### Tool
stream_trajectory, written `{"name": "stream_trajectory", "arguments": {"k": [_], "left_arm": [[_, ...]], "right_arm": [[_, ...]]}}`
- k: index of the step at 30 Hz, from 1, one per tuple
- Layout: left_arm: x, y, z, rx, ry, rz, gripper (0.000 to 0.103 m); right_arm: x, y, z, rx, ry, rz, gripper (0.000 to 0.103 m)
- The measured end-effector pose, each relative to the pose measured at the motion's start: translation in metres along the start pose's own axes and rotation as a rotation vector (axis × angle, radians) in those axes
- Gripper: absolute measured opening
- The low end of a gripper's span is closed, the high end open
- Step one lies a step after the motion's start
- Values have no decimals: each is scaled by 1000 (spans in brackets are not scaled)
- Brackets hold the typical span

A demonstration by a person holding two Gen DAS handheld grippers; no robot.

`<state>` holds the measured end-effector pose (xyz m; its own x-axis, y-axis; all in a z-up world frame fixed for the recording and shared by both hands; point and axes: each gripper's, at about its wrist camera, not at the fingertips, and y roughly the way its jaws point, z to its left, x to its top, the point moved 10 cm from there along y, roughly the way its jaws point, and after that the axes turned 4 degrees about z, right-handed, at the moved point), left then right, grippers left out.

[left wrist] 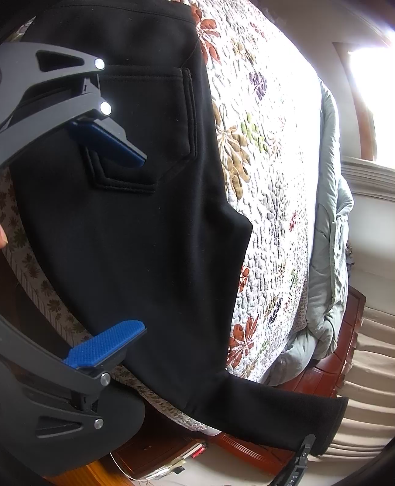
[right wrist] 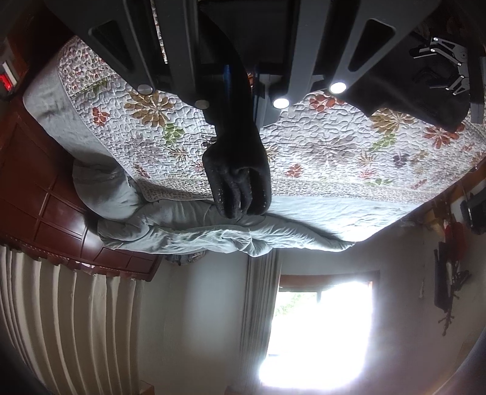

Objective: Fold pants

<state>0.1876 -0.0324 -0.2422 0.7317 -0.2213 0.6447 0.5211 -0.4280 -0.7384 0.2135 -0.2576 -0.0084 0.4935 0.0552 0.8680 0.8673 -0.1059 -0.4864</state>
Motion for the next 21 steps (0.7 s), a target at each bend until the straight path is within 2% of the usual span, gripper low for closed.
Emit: {"name": "stream_trajectory", "arguments": {"k": [15, 21], "left_arm": [[2, -5, 3, -10, -11, -14, 100], [3, -6, 5, -15, -20, -18, 100]], "right_arm": [[-13, 24, 46, 27, -121, 54, 10], [-25, 33, 70, 25, -207, 77, 10]]}}
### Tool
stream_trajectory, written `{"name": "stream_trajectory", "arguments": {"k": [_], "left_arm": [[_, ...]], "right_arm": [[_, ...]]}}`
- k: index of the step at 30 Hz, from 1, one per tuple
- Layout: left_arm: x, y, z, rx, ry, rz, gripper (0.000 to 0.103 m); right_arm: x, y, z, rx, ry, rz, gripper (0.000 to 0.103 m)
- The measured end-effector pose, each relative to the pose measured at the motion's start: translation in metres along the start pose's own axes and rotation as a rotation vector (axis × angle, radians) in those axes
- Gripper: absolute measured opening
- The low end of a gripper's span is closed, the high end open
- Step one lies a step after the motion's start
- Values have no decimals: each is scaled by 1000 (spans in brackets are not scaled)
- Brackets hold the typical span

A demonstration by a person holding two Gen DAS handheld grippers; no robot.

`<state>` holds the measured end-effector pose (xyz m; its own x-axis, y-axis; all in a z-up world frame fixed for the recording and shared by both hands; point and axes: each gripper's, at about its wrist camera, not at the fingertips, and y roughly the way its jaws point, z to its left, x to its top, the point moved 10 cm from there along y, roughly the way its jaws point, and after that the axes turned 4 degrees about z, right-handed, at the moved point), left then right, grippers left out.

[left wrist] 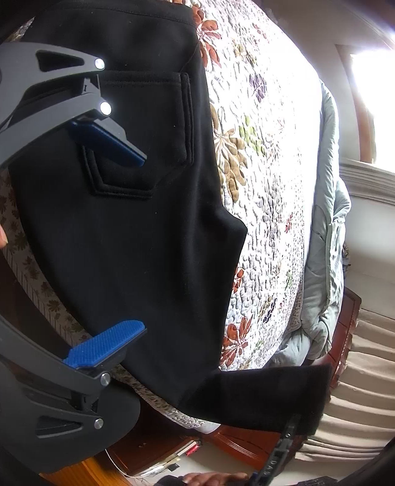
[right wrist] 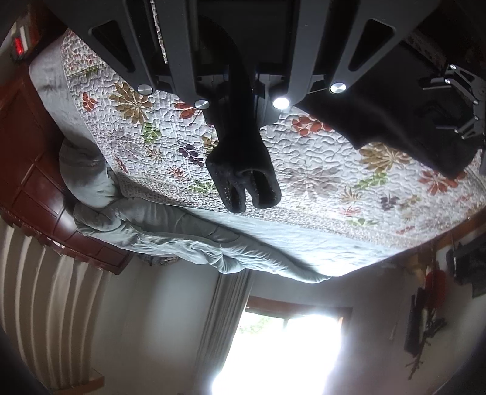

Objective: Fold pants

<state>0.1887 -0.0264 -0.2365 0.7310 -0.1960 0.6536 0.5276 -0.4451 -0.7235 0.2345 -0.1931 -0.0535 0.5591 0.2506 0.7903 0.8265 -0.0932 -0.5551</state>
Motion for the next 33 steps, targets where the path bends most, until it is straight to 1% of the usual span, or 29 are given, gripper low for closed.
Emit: {"name": "stream_trajectory", "arguments": {"k": [5, 14, 33], "left_arm": [[1, 0, 2, -5, -7, 0, 100], [0, 0, 3, -6, -16, 0, 100], [-2, 4, 6, -10, -25, 15, 100]], "right_arm": [[-7, 8, 25, 12, -68, 19, 10], [-22, 20, 59, 41, -150, 57, 10], [-54, 43, 106, 13, -328, 110, 10]]}}
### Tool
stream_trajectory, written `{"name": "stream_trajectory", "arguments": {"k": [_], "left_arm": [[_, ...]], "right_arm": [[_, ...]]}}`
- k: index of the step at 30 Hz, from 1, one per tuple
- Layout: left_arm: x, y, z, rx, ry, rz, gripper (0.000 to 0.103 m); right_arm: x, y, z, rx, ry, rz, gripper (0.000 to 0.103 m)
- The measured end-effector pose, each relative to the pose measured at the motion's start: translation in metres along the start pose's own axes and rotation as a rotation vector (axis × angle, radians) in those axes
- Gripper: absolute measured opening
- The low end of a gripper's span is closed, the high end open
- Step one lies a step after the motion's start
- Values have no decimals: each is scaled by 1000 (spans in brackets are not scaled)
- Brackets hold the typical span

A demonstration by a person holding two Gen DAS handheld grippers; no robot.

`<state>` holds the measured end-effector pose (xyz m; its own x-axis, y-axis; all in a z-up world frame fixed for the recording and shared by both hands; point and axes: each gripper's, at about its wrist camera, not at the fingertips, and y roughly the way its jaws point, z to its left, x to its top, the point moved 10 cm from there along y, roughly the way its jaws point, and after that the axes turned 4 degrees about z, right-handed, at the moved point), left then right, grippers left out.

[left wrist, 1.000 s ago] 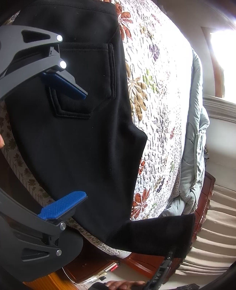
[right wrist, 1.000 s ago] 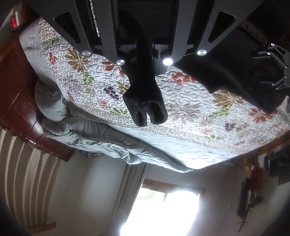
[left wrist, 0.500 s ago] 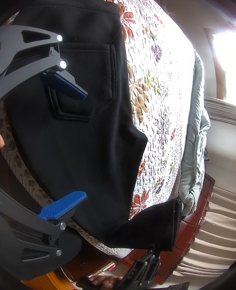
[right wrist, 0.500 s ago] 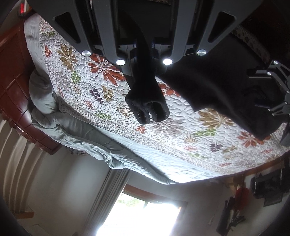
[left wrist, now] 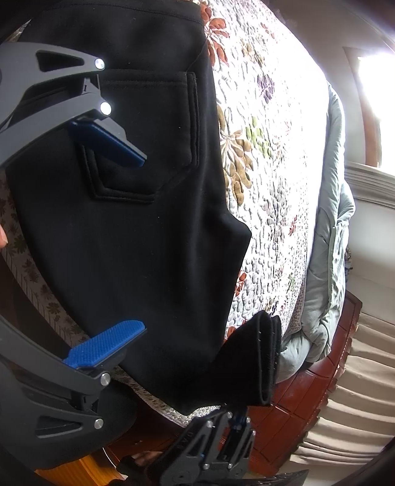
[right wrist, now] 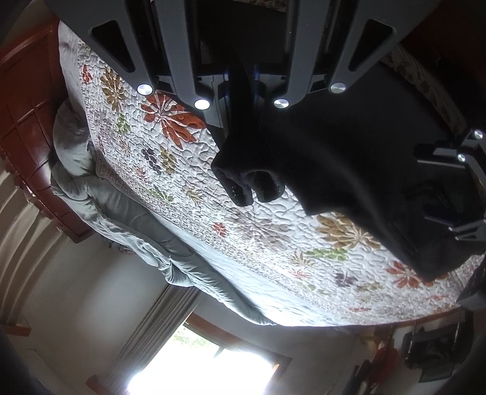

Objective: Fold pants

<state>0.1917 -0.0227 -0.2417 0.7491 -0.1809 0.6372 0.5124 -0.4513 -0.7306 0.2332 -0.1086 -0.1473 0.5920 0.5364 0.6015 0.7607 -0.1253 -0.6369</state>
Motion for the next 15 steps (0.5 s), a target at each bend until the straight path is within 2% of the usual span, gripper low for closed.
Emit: {"name": "stream_trajectory", "arguments": {"k": [15], "left_arm": [[1, -6, 5, 1, -21, -12, 100]], "right_arm": [[-19, 27, 41, -18, -133, 71, 10]]}}
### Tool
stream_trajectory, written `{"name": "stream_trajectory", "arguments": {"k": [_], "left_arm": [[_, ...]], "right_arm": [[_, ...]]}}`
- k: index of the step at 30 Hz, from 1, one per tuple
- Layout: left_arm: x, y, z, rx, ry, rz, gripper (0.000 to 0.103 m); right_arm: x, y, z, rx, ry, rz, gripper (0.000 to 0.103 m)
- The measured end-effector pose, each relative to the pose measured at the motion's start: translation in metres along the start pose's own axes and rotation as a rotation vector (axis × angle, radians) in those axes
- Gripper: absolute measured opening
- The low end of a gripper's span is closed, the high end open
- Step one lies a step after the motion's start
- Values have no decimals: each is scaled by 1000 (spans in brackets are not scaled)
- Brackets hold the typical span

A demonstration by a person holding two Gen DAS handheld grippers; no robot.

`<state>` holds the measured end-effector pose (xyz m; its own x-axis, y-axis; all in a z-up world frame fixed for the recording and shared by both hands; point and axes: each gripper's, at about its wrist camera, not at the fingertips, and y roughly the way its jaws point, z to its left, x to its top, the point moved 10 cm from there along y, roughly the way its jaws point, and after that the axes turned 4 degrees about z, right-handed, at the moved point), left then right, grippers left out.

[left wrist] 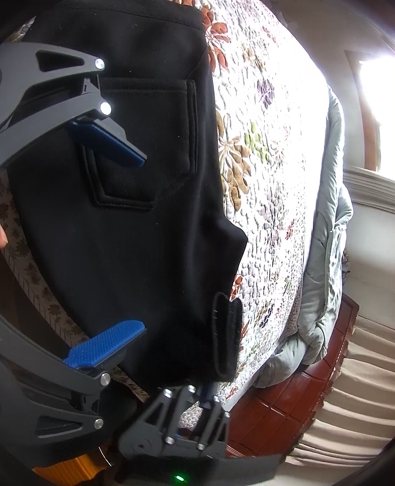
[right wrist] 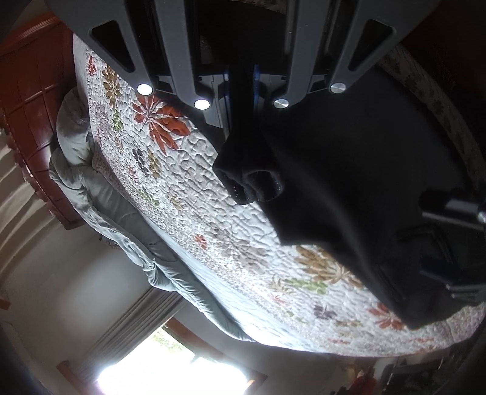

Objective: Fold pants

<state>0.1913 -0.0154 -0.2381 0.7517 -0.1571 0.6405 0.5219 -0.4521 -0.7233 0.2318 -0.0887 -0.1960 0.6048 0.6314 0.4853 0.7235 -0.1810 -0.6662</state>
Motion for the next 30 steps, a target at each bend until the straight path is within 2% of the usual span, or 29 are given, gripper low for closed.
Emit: {"name": "stream_trajectory", "arguments": {"k": [10, 12, 15, 16, 17, 18, 20, 22, 24, 25, 27, 30], "left_arm": [[0, -12, 5, 3, -27, -14, 100], [1, -17, 5, 9, -26, -23, 100], [3, -22, 4, -1, -42, -24, 100], [6, -24, 4, -10, -58, -27, 100], [10, -26, 2, -20, -71, -32, 100], [13, -28, 0, -29, -78, -38, 100], [26, -30, -9, -47, -89, -57, 100], [40, -26, -25, -71, -78, -67, 100], [53, -16, -47, -88, -51, -74, 100], [57, -7, -56, -57, -26, -68, 100], [59, 20, -66, 114, 39, -12, 100], [49, 56, -76, 238, 92, 95, 100]], "right_arm": [[-13, 12, 26, 40, -64, 56, 14], [-15, 12, 30, 87, -55, 72, 20], [-14, -3, 36, 273, 18, 80, 36], [-14, -12, 33, 353, 69, 75, 45], [-14, -22, 24, 451, 149, 70, 46], [-15, -26, 15, 499, 205, 67, 46], [-26, -28, -29, 620, 429, 60, 45], [-47, -14, -70, 652, 615, 74, 44], [-83, 10, -111, 640, 802, 115, 41], [-94, 17, -117, 655, 846, 130, 40], [-116, 30, -120, 695, 896, 170, 40], [-141, 46, -106, 740, 909, 247, 40]]}}
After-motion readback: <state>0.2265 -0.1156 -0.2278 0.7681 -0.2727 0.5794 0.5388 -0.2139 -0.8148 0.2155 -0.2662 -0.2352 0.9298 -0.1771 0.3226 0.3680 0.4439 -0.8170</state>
